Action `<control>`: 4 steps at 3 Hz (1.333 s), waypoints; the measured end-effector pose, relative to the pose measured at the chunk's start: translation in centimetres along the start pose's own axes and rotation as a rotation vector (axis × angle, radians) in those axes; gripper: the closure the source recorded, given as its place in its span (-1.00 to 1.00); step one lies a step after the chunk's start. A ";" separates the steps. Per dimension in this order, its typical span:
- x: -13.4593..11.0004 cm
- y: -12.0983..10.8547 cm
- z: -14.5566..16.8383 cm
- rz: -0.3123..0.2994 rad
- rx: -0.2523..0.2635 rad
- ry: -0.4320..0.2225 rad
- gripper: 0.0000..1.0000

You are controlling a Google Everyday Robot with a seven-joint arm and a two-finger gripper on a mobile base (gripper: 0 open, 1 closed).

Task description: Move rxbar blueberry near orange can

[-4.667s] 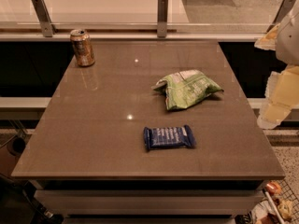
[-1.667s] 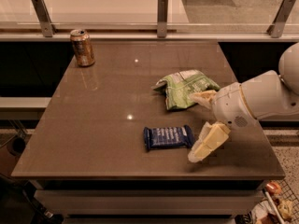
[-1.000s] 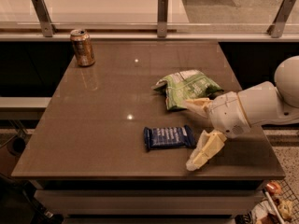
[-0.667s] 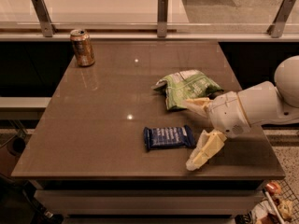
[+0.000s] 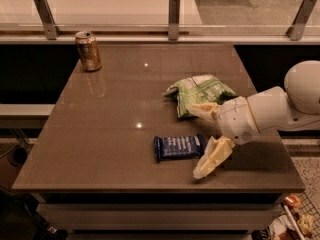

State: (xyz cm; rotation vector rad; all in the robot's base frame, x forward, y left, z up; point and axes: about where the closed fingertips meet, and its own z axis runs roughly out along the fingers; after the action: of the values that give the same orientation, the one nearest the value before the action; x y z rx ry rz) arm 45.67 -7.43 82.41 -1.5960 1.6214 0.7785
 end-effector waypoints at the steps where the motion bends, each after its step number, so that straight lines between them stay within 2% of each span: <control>1: 0.0 0.0 0.1 0.000 -0.001 -0.001 -1.00; 3: 1.2 0.4 0.9 0.032 -0.013 -0.017 -1.00; 4: 1.8 0.5 1.3 0.042 -0.014 -0.028 -0.66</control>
Offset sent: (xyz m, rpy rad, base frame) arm -0.0089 -0.0047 -0.0137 0.0179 0.0331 -0.0228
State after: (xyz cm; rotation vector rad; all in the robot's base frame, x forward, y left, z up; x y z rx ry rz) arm 45.35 -7.37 80.21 -1.5580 1.6370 0.8320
